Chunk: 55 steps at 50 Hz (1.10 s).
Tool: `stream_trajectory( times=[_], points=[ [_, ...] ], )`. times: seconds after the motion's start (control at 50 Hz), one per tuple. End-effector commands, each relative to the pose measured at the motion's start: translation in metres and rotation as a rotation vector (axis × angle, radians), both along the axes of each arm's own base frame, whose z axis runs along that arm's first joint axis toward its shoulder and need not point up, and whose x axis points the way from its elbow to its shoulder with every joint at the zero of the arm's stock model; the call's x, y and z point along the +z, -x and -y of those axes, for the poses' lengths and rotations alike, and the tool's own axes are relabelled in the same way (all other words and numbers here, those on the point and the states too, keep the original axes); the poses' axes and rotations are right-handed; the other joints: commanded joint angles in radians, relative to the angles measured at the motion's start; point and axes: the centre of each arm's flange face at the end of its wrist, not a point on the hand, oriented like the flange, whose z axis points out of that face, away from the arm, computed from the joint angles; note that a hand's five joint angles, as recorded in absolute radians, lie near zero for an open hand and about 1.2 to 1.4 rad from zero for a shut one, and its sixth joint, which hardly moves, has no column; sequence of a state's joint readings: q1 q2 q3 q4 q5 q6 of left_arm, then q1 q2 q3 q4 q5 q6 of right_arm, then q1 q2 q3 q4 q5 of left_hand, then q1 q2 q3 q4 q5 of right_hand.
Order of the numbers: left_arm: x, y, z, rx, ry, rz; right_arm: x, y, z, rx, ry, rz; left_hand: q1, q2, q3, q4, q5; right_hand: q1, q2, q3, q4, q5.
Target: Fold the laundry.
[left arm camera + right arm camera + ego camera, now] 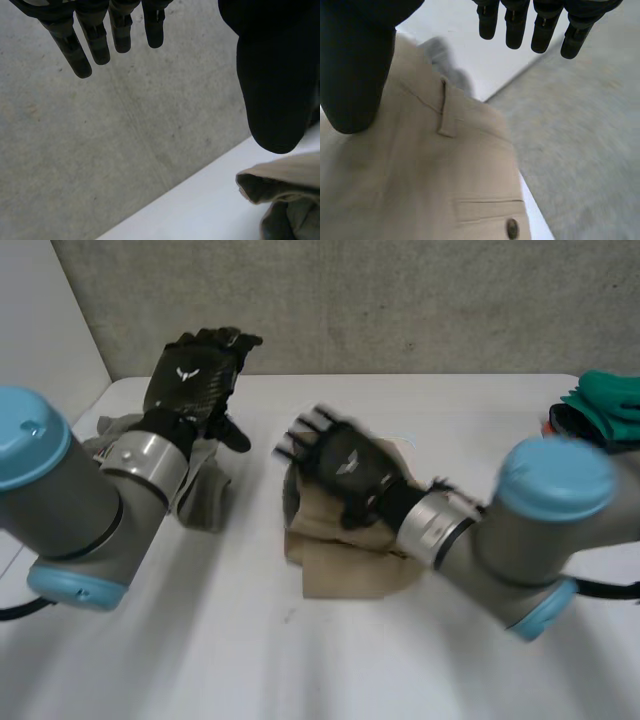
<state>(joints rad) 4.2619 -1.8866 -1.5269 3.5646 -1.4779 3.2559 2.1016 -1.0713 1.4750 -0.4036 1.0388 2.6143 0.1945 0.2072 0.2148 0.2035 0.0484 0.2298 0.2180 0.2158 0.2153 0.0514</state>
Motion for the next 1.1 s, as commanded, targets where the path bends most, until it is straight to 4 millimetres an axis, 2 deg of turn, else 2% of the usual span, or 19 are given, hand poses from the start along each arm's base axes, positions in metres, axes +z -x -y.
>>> stream_trajectory(
  times=[0.02, 0.04, 0.12, 0.26, 0.34, 0.44, 0.58, 0.66, 0.72, 0.74, 0.8, 0.82, 0.88, 0.9, 0.96, 0.98, 1.02, 1.04, 1.1],
  points=[
    [-0.006, 0.042, 0.007, -0.091, -0.093, -0.009, 0.05, 0.048, 0.042, -0.14, -0.367, 0.346, -0.019, -0.032, -0.039, -0.028, -0.048, -0.055, -0.043, -0.041, -0.041, -0.051],
    [-0.01, 0.048, 0.007, -0.102, -0.109, 0.0, 0.05, 0.063, 0.054, -0.195, -0.391, 0.349, -0.016, -0.029, -0.037, -0.025, -0.045, -0.055, -0.043, -0.041, -0.041, -0.051],
    [-0.032, 0.083, 0.003, -0.165, -0.175, 0.04, 0.043, 0.081, 0.075, -0.297, -0.458, 0.313, 0.034, 0.021, 0.013, 0.025, 0.005, -0.055, -0.043, -0.041, -0.041, -0.051],
    [-0.068, 0.111, 0.002, -0.142, -0.23, 0.092, 0.01, 0.076, 0.098, -0.354, -0.559, 0.199, 0.037, 0.024, 0.016, 0.028, 0.008, -0.055, -0.043, -0.041, -0.041, -0.051],
    [-0.093, 0.109, 0.004, -0.101, -0.288, 0.143, -0.007, 0.072, 0.106, -0.351, -0.606, 0.149, 0.037, 0.024, 0.016, 0.028, 0.008, -0.055, -0.043, -0.041, -0.041, -0.051],
    [-0.119, 0.096, -0.002, -0.063, -0.369, 0.301, -0.038, 0.067, 0.112, -0.336, -0.668, 0.093, 0.019, 0.006, -0.001, 0.01, -0.009, -0.055, -0.043, -0.041, -0.041, -0.051],
    [-0.135, 0.082, -0.009, -0.037, -0.419, 0.414, -0.079, 0.06, 0.106, -0.327, -0.636, -0.064, 0.013, 0.0, -0.007, 0.004, -0.015, -0.055, -0.043, -0.041, -0.041, -0.051],
    [-0.137, 0.079, -0.011, -0.035, -0.436, 0.429, -0.085, 0.066, 0.112, -0.398, -0.566, -0.132, 0.013, 0.0, -0.007, 0.004, -0.015, -0.055, -0.043, -0.041, -0.041, -0.051],
    [-0.134, 0.077, -0.01, -0.033, -0.441, 0.433, -0.079, 0.068, 0.115, -0.431, -0.512, -0.157, 0.01, -0.002, -0.01, 0.001, -0.018, -0.055, -0.043, -0.041, -0.041, -0.051],
    [-0.132, 0.076, -0.01, -0.033, -0.439, 0.432, -0.07, 0.069, 0.117, -0.444, -0.471, -0.163, 0.007, -0.005, -0.013, -0.002, -0.021, -0.055, -0.043, -0.041, -0.041, -0.051],
    [-0.112, 0.076, -0.008, -0.033, -0.405, 0.403, -0.052, 0.07, 0.119, -0.452, -0.415, -0.158, -0.002, -0.014, -0.022, -0.011, -0.03, -0.055, -0.043, -0.041, -0.041, -0.051],
    [-0.104, 0.076, -0.008, -0.036, -0.39, 0.392, -0.038, 0.07, 0.118, -0.454, -0.385, -0.146, -0.002, -0.014, -0.022, -0.011, -0.03, -0.055, -0.043, -0.041, -0.041, -0.051],
    [-0.073, 0.076, -0.009, -0.042, -0.335, 0.347, -0.019, 0.071, 0.116, -0.459, -0.339, -0.12, -0.002, -0.014, -0.022, -0.011, -0.03, -0.055, -0.043, -0.041, -0.041, -0.051],
    [-0.057, 0.076, -0.011, -0.051, -0.305, 0.32, -0.006, 0.072, 0.114, -0.463, -0.3, -0.099, -0.002, -0.014, -0.022, -0.011, -0.03, -0.055, -0.043, -0.041, -0.041, -0.051],
    [-0.032, 0.077, -0.014, -0.075, -0.251, 0.277, 0.01, 0.074, 0.104, -0.469, -0.234, -0.062, -0.002, -0.014, -0.022, -0.011, -0.03, -0.055, -0.043, -0.041, -0.041, -0.051],
    [-0.015, 0.077, -0.017, -0.105, -0.215, 0.246, 0.012, 0.073, 0.099, -0.468, -0.219, -0.054, 0.001, -0.011, -0.019, -0.008, -0.027, -0.055, -0.043, -0.041, -0.041, -0.051],
    [-0.002, 0.078, -0.022, -0.149, -0.185, 0.224, 0.011, 0.072, 0.088, -0.46, -0.193, -0.052, 0.001, -0.011, -0.019, -0.008, -0.027, -0.055, -0.043, -0.041, -0.041, -0.051],
    [0.004, 0.078, -0.024, -0.174, -0.173, 0.216, 0.005, 0.07, 0.074, -0.442, -0.187, -0.052, 0.004, -0.008, -0.016, -0.005, -0.024, -0.055, -0.043, -0.041, -0.041, -0.051],
    [0.019, 0.077, -0.033, -0.292, -0.145, 0.199, -0.007, 0.07, 0.054, -0.413, -0.192, -0.055, 0.036, 0.024, 0.016, 0.028, 0.008, -0.055, -0.043, -0.041, -0.041, -0.051]
  ],
)
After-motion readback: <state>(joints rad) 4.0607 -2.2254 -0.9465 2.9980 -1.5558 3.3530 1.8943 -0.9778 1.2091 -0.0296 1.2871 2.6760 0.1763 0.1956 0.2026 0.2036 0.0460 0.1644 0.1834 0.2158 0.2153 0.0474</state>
